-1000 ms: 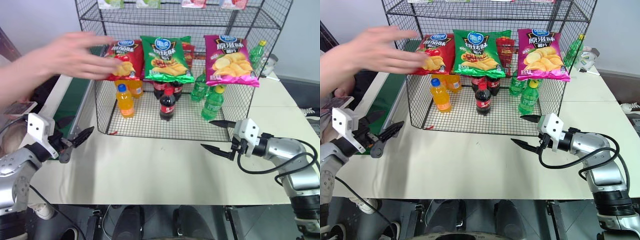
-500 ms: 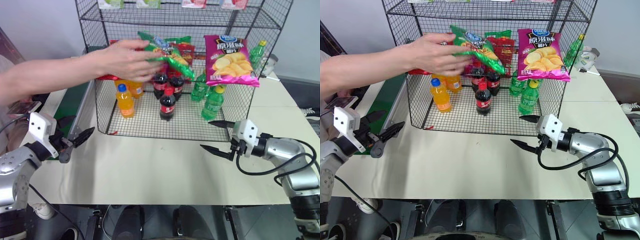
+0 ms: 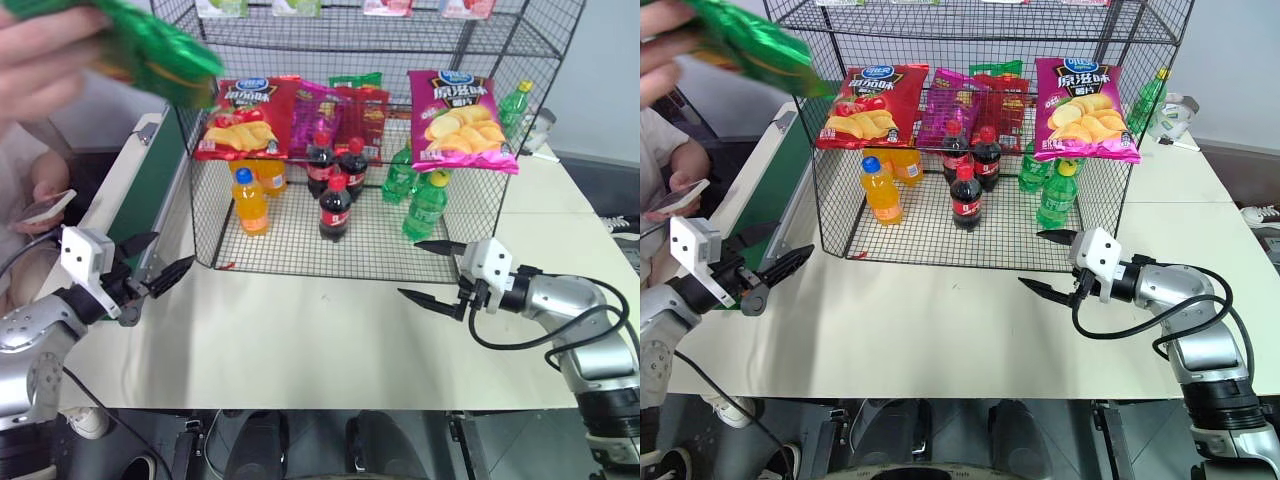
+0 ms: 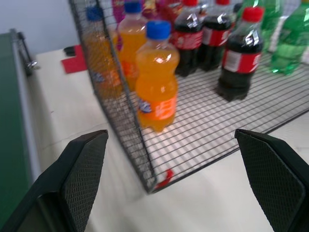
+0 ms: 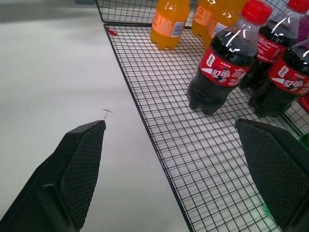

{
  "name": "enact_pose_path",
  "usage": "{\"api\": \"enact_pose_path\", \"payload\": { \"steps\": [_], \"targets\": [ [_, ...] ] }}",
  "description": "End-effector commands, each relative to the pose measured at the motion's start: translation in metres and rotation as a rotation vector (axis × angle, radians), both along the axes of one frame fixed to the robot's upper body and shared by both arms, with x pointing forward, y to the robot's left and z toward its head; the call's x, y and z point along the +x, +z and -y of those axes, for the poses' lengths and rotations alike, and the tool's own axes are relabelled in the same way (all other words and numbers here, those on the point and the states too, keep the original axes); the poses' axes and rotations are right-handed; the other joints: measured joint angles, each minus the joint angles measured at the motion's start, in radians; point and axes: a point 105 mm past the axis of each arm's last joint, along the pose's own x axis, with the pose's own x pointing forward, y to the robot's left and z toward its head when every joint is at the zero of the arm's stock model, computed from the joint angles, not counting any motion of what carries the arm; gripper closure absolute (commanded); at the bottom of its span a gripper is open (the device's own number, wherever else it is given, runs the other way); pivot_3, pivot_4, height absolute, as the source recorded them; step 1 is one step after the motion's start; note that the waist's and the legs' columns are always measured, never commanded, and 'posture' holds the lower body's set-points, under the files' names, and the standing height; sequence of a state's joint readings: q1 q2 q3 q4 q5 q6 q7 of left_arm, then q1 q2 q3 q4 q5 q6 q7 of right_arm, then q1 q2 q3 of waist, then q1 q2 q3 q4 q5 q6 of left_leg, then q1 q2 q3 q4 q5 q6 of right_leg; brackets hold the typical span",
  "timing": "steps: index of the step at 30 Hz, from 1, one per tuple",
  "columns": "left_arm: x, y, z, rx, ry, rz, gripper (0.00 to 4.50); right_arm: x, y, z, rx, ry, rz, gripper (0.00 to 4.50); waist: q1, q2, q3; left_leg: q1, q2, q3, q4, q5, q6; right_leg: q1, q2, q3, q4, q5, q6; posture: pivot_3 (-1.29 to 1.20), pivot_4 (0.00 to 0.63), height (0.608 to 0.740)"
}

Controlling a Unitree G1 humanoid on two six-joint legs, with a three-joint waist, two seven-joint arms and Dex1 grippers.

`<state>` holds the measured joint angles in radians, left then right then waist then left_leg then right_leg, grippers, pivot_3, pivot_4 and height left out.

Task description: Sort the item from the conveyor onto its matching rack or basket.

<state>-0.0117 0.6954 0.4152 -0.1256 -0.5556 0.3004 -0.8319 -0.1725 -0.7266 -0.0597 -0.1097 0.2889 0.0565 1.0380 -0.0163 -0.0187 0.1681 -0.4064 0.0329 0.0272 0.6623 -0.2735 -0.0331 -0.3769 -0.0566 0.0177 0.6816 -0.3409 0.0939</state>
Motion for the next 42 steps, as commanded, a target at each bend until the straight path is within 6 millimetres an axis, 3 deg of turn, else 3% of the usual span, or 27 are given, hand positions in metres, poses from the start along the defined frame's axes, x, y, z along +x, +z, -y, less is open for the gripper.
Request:
{"api": "enact_pose_path", "payload": {
  "steps": [1,7,17,42],
  "targets": [
    [-0.004,0.015,-0.003,0.004,-0.012,0.052,0.00,0.001,0.009,-0.001,-0.004,0.009,0.044,0.03,0.000,0.000,0.000,0.000,0.000,0.000,0.000,0.000,0.000,0.000,0.000,0.000,0.000,0.000,0.000,0.00,0.150,0.739],
    [-0.012,0.022,-0.002,-0.054,-0.098,0.072,0.00,0.002,0.008,-0.004,-0.006,0.019,0.046,0.03,-0.001,0.000,0.000,0.000,0.000,0.000,0.000,0.000,0.000,0.000,0.000,0.000,0.000,0.000,0.000,0.00,0.150,0.739],
    [-0.012,0.021,-0.007,-0.006,-0.064,0.120,0.00,0.003,0.008,-0.006,-0.002,0.029,0.045,0.03,0.000,0.000,0.000,0.000,0.000,0.000,0.000,0.000,0.000,0.000,0.000,0.000,0.000,0.000,0.000,0.00,0.150,0.739],
    [-0.005,0.005,-0.006,0.077,-0.062,0.098,0.00,0.003,-0.001,-0.008,-0.031,0.029,0.068,0.03,0.000,0.000,0.000,0.000,0.000,0.000,0.000,0.000,0.000,0.001,0.000,0.000,0.000,0.000,0.000,0.00,0.150,0.739]
  ]
}}
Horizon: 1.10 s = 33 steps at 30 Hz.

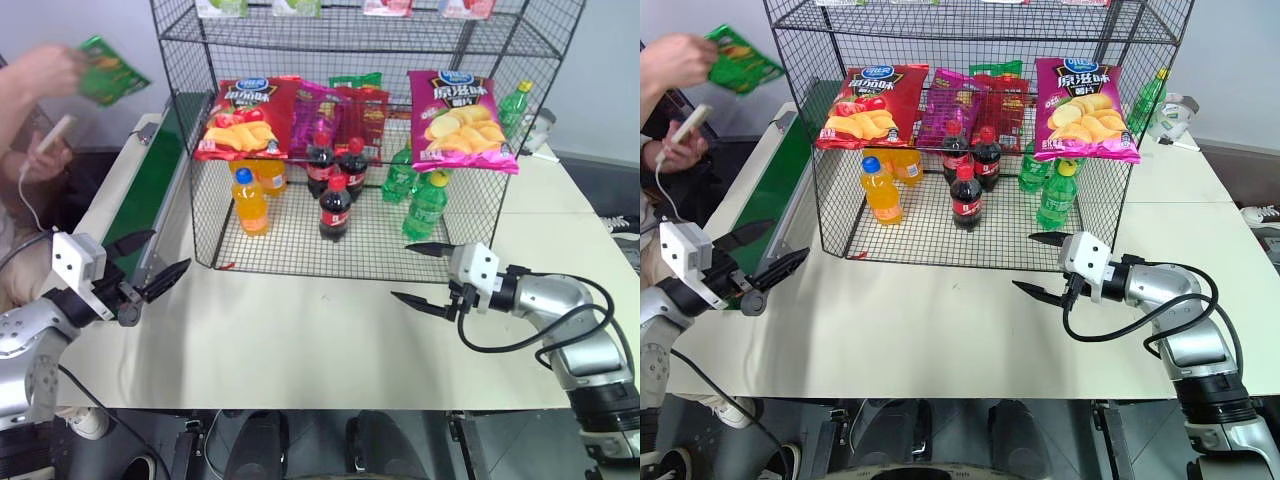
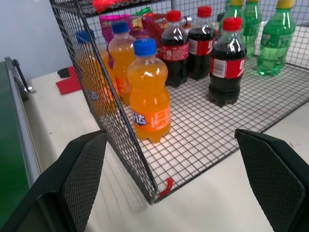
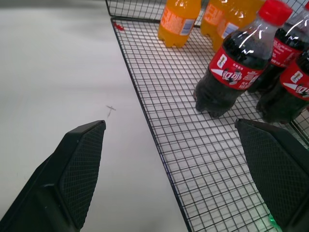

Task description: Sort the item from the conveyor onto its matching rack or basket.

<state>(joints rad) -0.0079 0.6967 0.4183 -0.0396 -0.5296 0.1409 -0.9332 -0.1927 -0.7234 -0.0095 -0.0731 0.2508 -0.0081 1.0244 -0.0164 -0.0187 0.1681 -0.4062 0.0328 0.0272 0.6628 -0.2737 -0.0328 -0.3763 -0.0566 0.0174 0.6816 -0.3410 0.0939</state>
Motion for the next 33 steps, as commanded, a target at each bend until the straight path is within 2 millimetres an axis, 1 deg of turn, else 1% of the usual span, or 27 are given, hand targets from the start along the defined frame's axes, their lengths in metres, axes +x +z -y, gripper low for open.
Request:
{"api": "enact_pose_path", "payload": {
  "steps": [1,9,20,25,30,33],
  "targets": [
    [-0.0003,0.0066,-0.0006,0.028,-0.009,0.029,0.00,0.0002,0.0058,-0.0020,0.006,0.005,0.042,0.03,0.000,0.000,0.000,0.000,0.000,0.000,0.000,0.000,0.000,0.000,0.000,0.000,0.000,0.000,0.000,0.00,0.150,0.739],
    [-0.0046,0.0023,0.0040,0.054,-0.057,0.013,0.00,0.0005,0.0060,-0.0011,0.009,0.004,0.041,0.03,0.000,0.000,0.000,0.000,0.000,0.000,0.000,0.000,0.000,0.000,0.000,0.000,0.000,0.000,0.000,0.00,0.150,0.739],
    [-0.0057,-0.0007,0.0036,0.051,-0.039,0.000,0.00,0.0023,0.0064,-0.0026,0.005,0.016,0.044,0.03,-0.001,0.000,0.000,0.000,0.000,0.000,0.000,0.000,0.000,0.000,0.000,0.000,0.000,0.000,0.000,0.00,0.150,0.739],
    [-0.0031,-0.0031,-0.0002,0.071,0.008,0.010,0.00,0.0017,0.0062,-0.0017,0.003,0.018,0.041,0.03,0.000,0.000,0.000,0.000,0.000,0.000,0.000,0.000,0.000,0.000,0.000,0.000,0.000,0.000,0.000,0.00,0.150,0.739],
    [-0.0032,-0.0008,0.0041,0.070,-0.018,0.020,0.00,0.0022,0.0074,-0.0034,0.004,0.020,0.044,0.03,0.000,0.000,0.000,0.000,0.000,0.000,0.000,0.000,0.000,0.000,0.000,0.000,0.000,0.000,0.000,0.00,0.150,0.739],
    [-0.0054,-0.0012,0.0033,0.069,-0.024,0.010,0.00,0.0023,0.0081,-0.0043,0.008,0.021,0.045,0.03,-0.001,0.000,0.000,0.000,0.000,0.000,0.000,0.000,0.000,0.000,0.000,0.000,0.000,0.000,0.000,0.00,0.150,0.739]
  ]
}}
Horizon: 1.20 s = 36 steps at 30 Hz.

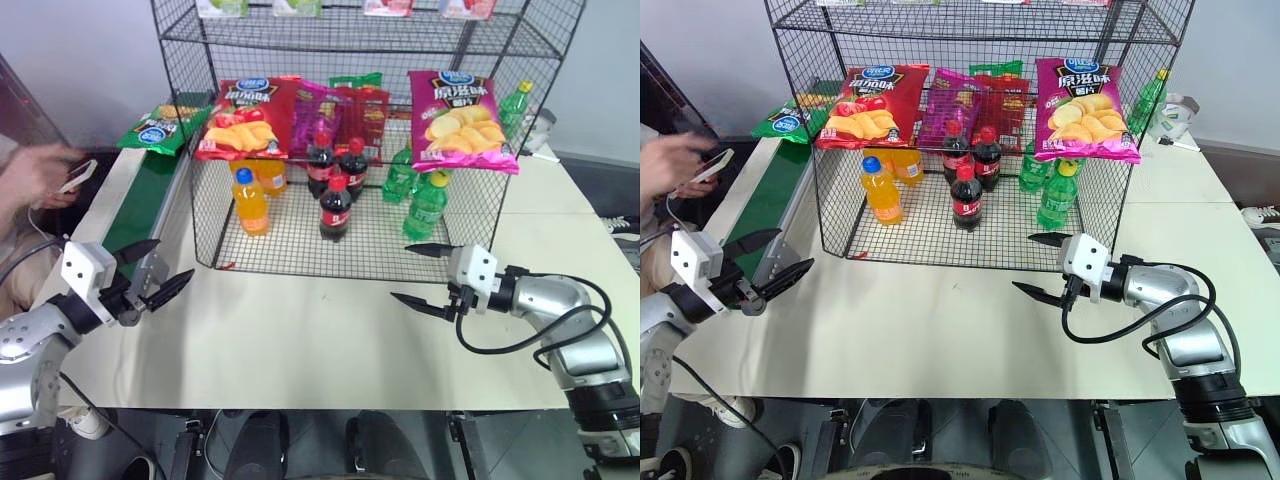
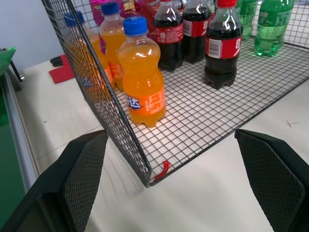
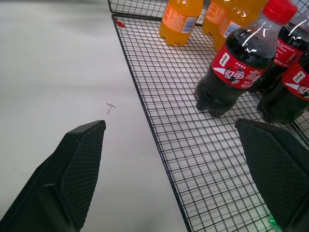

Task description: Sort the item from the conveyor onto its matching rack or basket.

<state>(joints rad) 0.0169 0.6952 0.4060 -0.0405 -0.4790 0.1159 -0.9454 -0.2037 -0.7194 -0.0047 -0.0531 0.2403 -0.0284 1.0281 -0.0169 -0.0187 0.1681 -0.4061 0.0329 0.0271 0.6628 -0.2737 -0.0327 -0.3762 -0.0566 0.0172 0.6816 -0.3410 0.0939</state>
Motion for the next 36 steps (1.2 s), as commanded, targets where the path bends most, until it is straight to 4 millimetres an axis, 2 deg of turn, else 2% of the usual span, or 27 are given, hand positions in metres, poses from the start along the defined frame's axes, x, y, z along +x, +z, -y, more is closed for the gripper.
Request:
{"api": "enact_pose_path", "payload": {
  "steps": [1,9,15,18,26,33,36],
  "targets": [
    [-0.002,0.008,0.001,0.017,-0.015,0.027,0.00,0.000,0.009,-0.004,0.016,0.017,0.035,0.03,0.000,0.000,0.000,0.000,0.000,0.000,0.000,0.000,0.000,0.000,0.000,0.000,0.000,0.000,0.000,0.00,0.150,0.739],
    [-0.008,0.005,-0.005,0.039,0.007,0.031,0.00,-0.001,0.014,-0.008,0.053,0.036,0.027,0.03,0.000,0.000,0.000,0.000,0.000,0.000,0.000,0.000,0.000,0.000,0.000,0.000,0.000,0.000,0.000,0.00,0.150,0.739],
    [-0.012,0.012,-0.009,0.024,0.029,0.064,0.00,-0.011,0.021,-0.022,0.135,0.109,-0.040,0.03,0.000,0.000,0.000,0.000,0.000,0.000,0.000,0.000,0.000,0.000,0.000,0.000,0.000,0.000,0.000,0.00,0.150,0.739],
    [-0.017,0.009,-0.015,0.016,0.049,0.045,0.00,-0.011,0.020,-0.029,0.142,0.124,-0.045,0.03,-0.002,0.000,0.000,0.000,0.000,0.000,0.000,0.000,0.000,0.000,0.000,0.000,0.000,0.000,0.000,0.00,0.150,0.739],
    [-0.035,0.010,-0.023,0.054,0.102,0.069,0.00,-0.014,0.024,-0.048,0.231,0.204,-0.147,0.03,-0.001,0.000,0.000,0.000,0.000,0.000,0.000,0.000,0.000,0.000,-0.001,0.000,0.000,0.000,0.000,0.00,0.150,0.739],
    [-0.048,0.010,-0.039,0.165,0.190,0.120,0.00,-0.013,0.028,-0.057,0.262,0.246,-0.167,0.03,-0.001,0.000,0.000,0.000,0.000,0.000,0.000,-0.001,0.001,0.000,-0.002,0.000,-0.001,0.000,0.000,0.00,0.150,0.739],
    [-0.053,0.005,-0.050,0.297,0.234,0.126,0.00,-0.012,0.033,-0.063,0.290,0.262,-0.173,0.03,-0.002,0.000,0.000,0.000,0.000,0.000,0.000,-0.001,0.001,0.000,-0.001,-0.001,-0.001,0.000,0.000,0.00,0.150,0.739]
  ]
}}
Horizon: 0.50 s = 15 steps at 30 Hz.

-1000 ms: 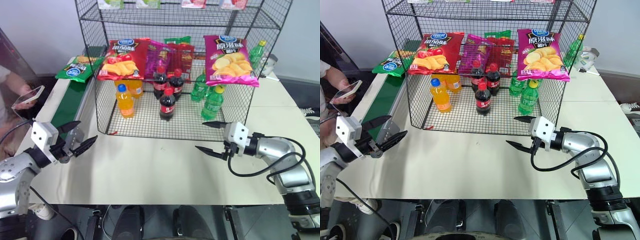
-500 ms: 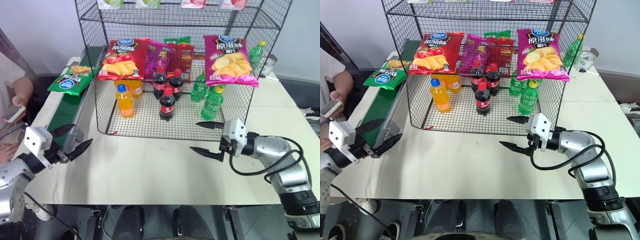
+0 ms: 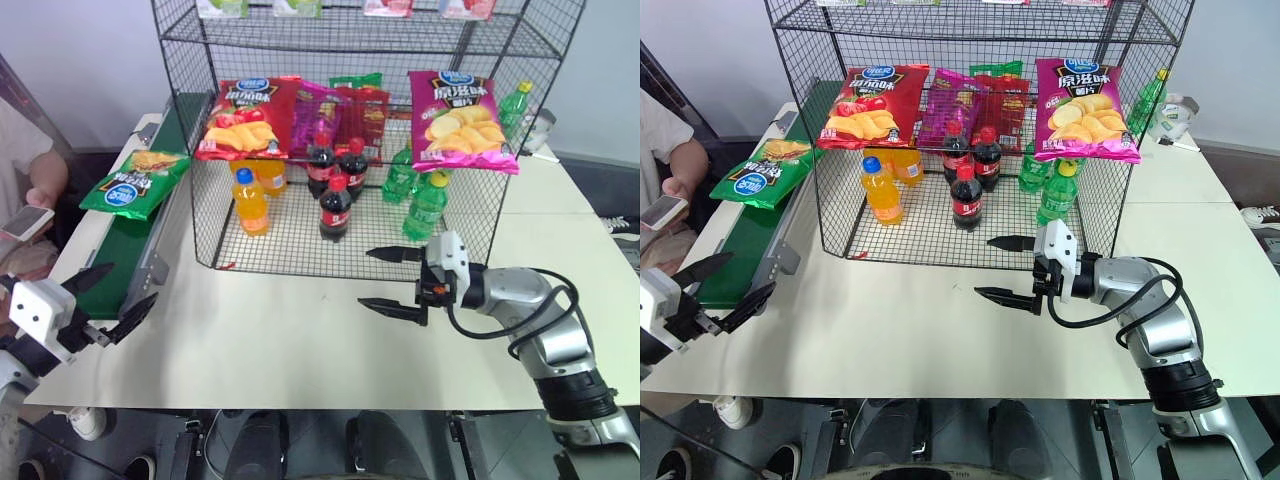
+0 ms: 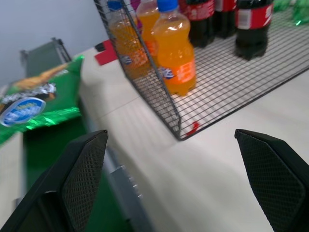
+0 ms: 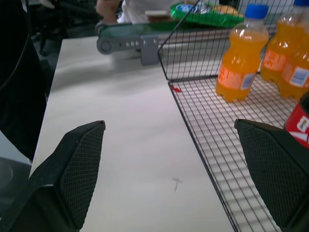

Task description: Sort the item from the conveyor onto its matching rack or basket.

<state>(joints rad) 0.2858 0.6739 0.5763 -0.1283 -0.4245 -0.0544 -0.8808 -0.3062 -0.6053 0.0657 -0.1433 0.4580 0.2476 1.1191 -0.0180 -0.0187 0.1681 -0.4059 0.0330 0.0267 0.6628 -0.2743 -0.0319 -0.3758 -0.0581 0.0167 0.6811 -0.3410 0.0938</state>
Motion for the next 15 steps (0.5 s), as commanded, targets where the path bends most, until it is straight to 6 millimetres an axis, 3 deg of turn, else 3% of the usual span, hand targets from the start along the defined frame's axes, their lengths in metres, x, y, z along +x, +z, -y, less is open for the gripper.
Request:
{"api": "enact_pose_path", "payload": {
  "steps": [1,3,9,15],
  "targets": [
    [-0.007,0.008,-0.015,0.202,0.056,0.061,0.00,-0.001,0.015,-0.010,0.045,0.038,0.031,0.03,-0.002,0.000,0.000,0.000,0.000,0.000,0.000,0.000,0.000,0.000,0.000,0.000,0.000,0.000,0.000,0.00,0.150,0.739],
    [-0.010,0.007,-0.019,0.238,0.075,0.075,0.00,0.000,0.014,-0.013,0.044,0.056,0.027,0.03,-0.002,0.000,0.000,0.000,0.000,0.000,0.000,0.000,0.000,0.000,0.000,0.000,0.000,0.000,0.000,0.00,0.150,0.739],
    [-0.029,-0.002,-0.039,0.632,0.082,0.094,0.00,0.004,0.014,-0.023,0.059,0.083,0.020,0.03,-0.001,0.000,0.000,0.000,0.000,0.000,0.000,0.000,0.000,0.000,0.000,0.000,0.000,0.000,0.000,0.00,0.150,0.739],
    [-0.041,-0.010,-0.055,0.775,0.119,0.100,0.00,0.003,0.014,-0.028,0.058,0.124,-0.001,0.03,-0.001,0.000,0.000,0.000,0.000,0.001,0.000,-0.001,0.001,0.000,-0.002,0.000,-0.001,0.000,0.000,0.00,0.150,0.739]
  ]
}}
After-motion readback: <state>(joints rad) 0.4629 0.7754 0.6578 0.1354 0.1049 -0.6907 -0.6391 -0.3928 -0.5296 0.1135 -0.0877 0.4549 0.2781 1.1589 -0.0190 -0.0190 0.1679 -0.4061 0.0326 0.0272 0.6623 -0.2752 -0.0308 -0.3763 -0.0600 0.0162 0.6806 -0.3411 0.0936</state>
